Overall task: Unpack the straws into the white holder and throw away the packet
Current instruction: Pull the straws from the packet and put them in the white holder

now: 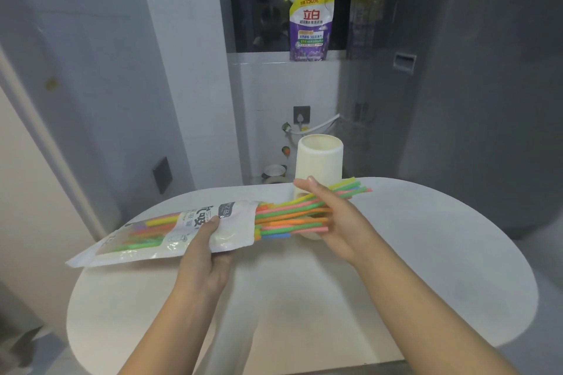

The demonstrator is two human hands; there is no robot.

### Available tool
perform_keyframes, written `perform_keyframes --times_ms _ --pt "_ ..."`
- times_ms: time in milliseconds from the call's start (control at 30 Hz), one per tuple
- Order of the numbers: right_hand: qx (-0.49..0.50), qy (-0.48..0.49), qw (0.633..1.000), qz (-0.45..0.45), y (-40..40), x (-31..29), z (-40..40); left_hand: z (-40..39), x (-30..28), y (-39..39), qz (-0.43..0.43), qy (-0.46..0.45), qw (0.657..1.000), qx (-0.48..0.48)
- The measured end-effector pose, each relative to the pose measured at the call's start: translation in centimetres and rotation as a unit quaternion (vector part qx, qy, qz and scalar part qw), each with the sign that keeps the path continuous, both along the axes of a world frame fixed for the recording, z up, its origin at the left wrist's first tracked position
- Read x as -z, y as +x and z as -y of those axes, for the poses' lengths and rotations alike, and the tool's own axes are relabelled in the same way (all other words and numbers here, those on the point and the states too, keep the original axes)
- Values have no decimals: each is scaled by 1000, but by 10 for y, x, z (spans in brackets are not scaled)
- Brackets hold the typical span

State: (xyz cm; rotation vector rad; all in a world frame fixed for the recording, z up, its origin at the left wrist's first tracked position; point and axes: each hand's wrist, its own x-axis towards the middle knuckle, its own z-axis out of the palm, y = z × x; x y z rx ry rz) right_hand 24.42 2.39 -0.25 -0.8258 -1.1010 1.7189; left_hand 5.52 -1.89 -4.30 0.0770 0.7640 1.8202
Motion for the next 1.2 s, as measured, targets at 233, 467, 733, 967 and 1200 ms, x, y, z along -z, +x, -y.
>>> perform_keyframes --times_ms 233,467,733,967,1200 --pt "-87 43 994 50 17 -6 -5 -1 -2 -6 3 20 1000 -6" --pt "95 36 984 -146 14 -23 -7 1 -4 -10 20 7 1000 -17" --pt "240 58 952 -178 -11 -65 -5 10 -3 -2 -20 -27 999 7" --pt "328 155 931 -50 -9 -161 -8 14 -5 0 -29 -21 999 19" --pt "432 285 855 -4 -4 -222 -13 12 -6 4 -34 -12 998 58"
